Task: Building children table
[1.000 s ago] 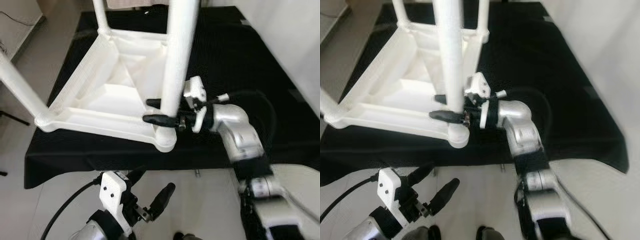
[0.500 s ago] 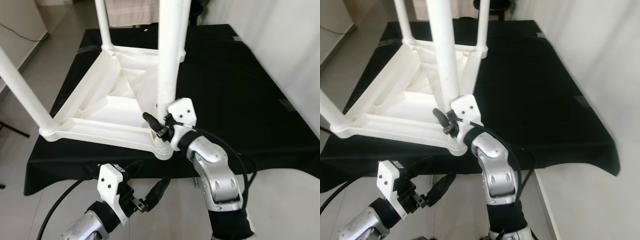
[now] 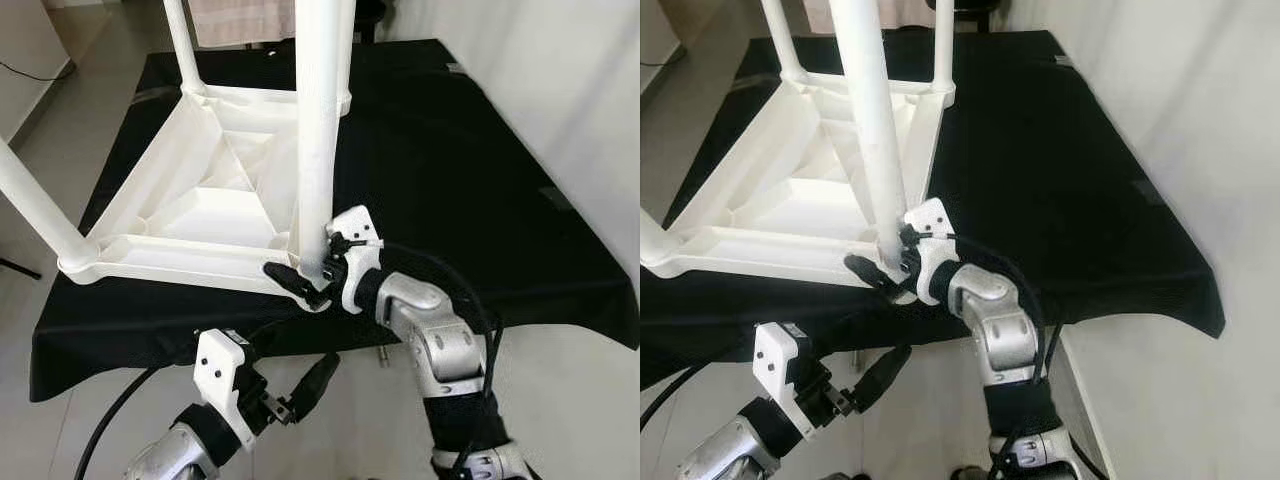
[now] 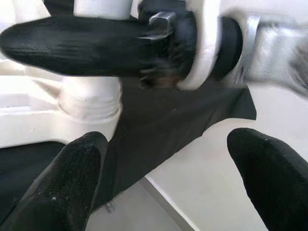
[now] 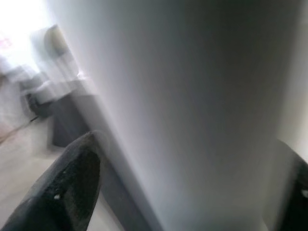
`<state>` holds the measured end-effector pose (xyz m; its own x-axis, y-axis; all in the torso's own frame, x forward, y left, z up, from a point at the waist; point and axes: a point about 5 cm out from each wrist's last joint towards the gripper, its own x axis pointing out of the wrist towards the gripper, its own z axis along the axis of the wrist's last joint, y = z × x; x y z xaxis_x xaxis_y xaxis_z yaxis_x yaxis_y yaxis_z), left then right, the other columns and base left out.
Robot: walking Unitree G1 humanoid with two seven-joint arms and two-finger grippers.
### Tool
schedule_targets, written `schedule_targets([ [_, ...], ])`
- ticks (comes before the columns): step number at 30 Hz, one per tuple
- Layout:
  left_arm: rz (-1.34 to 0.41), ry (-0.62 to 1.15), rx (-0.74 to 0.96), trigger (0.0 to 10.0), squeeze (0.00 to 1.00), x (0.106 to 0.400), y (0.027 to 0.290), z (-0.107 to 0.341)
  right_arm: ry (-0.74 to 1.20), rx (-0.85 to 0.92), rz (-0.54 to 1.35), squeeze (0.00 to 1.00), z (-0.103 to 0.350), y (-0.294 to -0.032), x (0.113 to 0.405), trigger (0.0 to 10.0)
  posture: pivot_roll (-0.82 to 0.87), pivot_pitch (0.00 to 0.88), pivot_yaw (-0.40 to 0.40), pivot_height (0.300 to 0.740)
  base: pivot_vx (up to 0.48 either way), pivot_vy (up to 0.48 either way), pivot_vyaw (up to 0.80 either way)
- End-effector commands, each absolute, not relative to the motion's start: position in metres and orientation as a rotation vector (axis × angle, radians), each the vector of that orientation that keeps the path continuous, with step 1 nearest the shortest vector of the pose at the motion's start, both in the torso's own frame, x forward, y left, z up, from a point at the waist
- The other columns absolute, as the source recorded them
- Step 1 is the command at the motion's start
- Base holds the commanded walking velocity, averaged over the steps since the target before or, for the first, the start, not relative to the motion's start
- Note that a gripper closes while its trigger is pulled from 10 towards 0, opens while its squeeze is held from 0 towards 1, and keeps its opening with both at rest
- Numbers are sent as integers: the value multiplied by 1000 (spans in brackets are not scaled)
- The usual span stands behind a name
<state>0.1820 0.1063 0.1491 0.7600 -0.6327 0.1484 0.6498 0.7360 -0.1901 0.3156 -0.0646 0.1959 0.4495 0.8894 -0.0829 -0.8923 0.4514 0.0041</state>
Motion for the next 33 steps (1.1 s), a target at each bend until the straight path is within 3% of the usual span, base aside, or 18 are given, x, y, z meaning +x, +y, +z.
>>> schedule_targets([
  [1,-701,-64,-240,10000,0,179,105,147,6,-45,1323,176,209,-57,311,10000,36,180,-56,740,0,0,0],
  [2,-701,-64,-242,10000,0,178,104,147,-4,-81,1400,0,213,-61,315,10000,41,183,-54,740,0,0,0],
  [13,-704,-57,-250,10000,0,171,101,148,-9,-135,1515,0,237,-67,341,10000,57,201,-50,740,0,0,0],
  [14,-706,-55,-252,10000,0,169,101,148,-18,-142,1514,0,241,-66,345,0,62,210,-49,740,0,0,0],
  [25,-713,-40,-261,10000,0,164,100,149,-30,-170,1585,0,247,-78,355,0,66,227,-43,740,0,0,0],
  [31,-709,-40,-259,10000,0,165,101,148,-48,-140,1430,0,232,-83,348,0,57,223,-56,740,0,0,0],
  [33,-705,-41,-256,10000,0,165,104,148,-2,-44,1257,0,208,-73,332,0,43,223,-44,740,0,0,0],
])
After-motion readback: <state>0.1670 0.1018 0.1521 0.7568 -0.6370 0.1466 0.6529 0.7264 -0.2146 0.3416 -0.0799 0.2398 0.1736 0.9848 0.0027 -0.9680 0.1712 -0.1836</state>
